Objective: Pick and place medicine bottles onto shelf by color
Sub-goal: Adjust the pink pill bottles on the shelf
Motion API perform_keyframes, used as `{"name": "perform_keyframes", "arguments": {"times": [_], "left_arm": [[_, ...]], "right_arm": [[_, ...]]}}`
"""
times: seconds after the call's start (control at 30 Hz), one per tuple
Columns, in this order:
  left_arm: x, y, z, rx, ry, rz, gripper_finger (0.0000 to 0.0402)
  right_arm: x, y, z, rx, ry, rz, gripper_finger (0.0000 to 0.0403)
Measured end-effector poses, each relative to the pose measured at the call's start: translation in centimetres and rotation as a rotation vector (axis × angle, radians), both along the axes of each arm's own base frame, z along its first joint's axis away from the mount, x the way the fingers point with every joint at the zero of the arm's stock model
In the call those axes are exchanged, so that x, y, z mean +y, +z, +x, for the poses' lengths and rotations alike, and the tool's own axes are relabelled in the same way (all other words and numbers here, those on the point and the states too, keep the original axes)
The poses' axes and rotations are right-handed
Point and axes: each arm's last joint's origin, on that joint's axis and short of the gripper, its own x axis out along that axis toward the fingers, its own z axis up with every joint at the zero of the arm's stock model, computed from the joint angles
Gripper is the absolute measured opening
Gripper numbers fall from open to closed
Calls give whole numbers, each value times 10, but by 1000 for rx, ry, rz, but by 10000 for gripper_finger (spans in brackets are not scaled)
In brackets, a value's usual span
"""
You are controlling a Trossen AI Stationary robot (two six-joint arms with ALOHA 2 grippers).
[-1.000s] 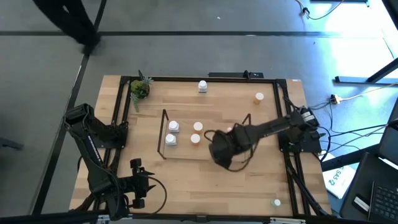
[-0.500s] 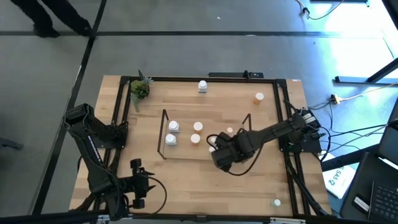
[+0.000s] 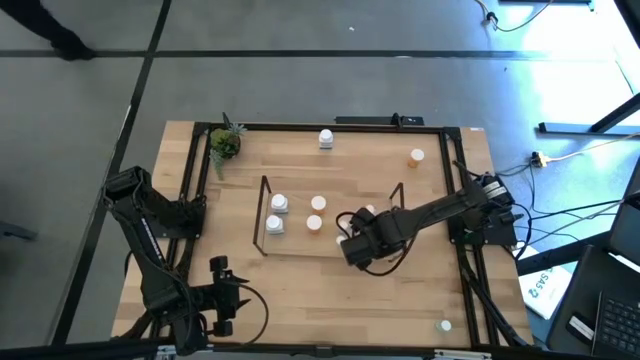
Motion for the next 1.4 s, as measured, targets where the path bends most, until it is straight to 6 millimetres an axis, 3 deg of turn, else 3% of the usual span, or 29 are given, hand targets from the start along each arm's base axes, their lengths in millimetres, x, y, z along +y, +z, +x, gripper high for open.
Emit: {"name": "perform_keyframes", "arguments": {"times": [0.23, 0.63, 0.83, 1.4], "left_arm": [[0, 0, 0, 0, 1, -1, 203], [-1, 0, 0, -4, 1, -7, 203], [-1, 0, 0, -4, 1, -7, 203], [-1, 0, 0, -3, -1, -6, 203]], "right_arm": [[-1, -16, -2, 34, 18, -5, 178], [2, -16, 4, -23, 52, 17, 179], [1, -16, 4, 11, 200, 17, 179], [-1, -16, 4, 26, 245, 16, 180]]}}
